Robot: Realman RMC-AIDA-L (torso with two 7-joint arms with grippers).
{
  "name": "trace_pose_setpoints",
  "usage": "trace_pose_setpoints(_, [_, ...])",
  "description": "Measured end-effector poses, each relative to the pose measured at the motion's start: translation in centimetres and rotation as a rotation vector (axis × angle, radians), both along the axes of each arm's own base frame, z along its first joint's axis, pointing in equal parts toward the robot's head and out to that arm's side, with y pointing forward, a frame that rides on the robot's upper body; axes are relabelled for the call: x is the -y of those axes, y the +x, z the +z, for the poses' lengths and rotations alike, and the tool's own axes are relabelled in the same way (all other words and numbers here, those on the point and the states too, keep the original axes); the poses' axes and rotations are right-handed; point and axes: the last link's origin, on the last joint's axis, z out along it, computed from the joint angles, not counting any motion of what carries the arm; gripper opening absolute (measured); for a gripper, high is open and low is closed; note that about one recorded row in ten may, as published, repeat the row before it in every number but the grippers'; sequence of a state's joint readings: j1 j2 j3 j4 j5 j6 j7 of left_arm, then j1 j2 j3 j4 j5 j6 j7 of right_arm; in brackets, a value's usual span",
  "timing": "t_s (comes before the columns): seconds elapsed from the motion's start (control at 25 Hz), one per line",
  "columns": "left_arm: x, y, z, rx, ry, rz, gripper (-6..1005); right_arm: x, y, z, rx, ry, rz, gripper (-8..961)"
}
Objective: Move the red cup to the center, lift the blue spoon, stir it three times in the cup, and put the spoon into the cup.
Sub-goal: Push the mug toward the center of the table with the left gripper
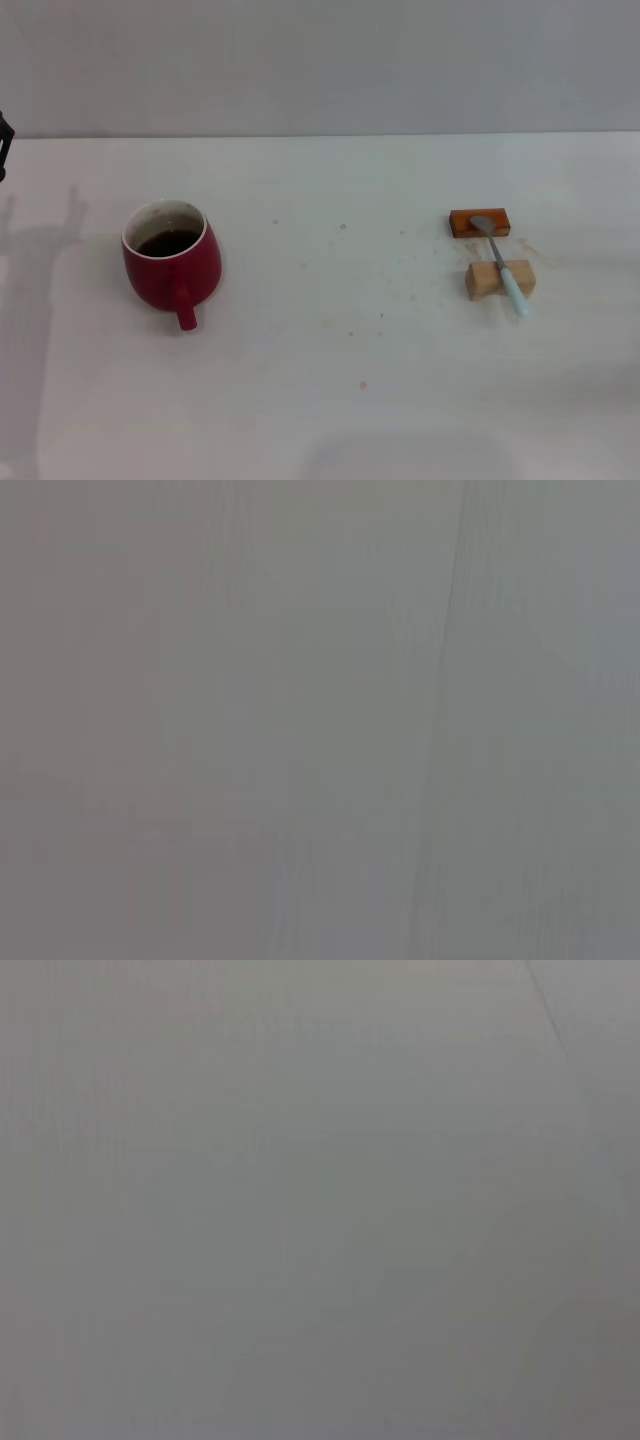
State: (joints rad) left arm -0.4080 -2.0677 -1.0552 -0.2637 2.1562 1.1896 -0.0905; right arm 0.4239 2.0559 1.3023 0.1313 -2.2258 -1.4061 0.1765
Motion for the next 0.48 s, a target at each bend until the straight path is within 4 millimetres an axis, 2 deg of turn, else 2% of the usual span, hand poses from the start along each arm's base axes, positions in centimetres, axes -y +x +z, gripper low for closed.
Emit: trace_pose_setpoints(0.48, [0.27, -0.67, -0.04, -0.010, -0.010, 0.030, 845, 0.11, 0.20, 0.00, -0.002, 0.001, -0.010, 725])
